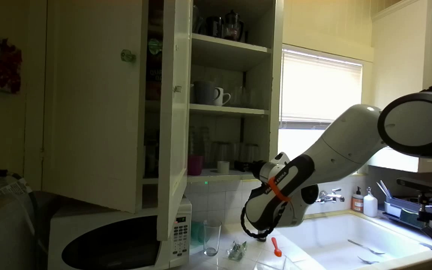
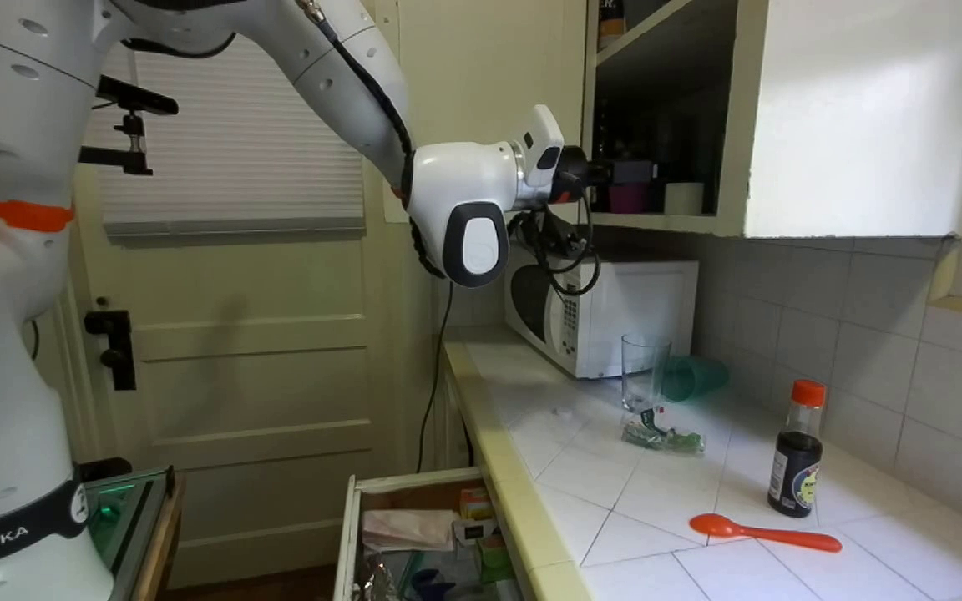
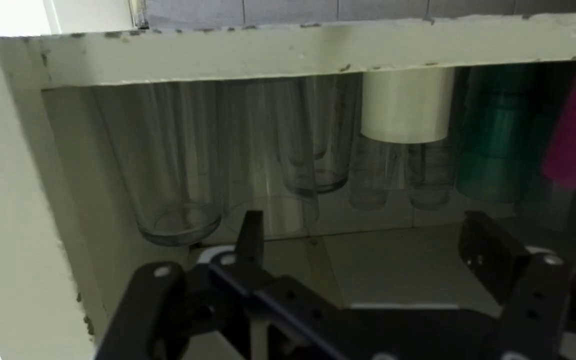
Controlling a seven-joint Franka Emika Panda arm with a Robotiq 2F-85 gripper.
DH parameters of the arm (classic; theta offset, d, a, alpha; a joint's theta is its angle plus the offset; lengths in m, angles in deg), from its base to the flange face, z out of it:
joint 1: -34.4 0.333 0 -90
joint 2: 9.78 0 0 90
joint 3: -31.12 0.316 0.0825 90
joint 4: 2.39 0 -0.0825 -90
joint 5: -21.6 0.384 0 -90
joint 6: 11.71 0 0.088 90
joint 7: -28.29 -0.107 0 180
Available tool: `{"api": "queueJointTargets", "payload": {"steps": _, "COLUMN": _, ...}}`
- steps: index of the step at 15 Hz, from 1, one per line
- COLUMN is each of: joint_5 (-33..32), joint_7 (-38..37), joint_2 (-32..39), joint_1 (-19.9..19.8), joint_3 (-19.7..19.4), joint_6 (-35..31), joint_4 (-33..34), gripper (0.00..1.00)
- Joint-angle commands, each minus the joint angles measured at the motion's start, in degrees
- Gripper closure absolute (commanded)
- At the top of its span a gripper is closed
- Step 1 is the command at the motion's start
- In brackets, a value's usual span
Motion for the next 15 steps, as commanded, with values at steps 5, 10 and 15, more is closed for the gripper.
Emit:
{"api": "queueJointTargets", "payload": {"steps": 5, "joint_5": -0.4, "joint_7": -4.0, "joint_2": 6.4, "joint_1": -0.1, "joint_3": 0.2, "joint_6": 5.2, "joint_4": 10.1, "gripper": 0.0}}
{"api": "queueJointTargets", "payload": {"steps": 10, "joint_5": -0.4, "joint_7": -4.3, "joint_2": 9.6, "joint_1": 0.2, "joint_3": 0.4, "joint_6": 9.3, "joint_4": 15.6, "gripper": 0.0}}
{"api": "queueJointTargets", "payload": {"steps": 15, "joint_5": -0.3, "joint_7": -3.7, "joint_2": 12.4, "joint_1": 0.7, "joint_3": 0.3, "joint_6": 12.8, "joint_4": 20.0, "gripper": 0.0}}
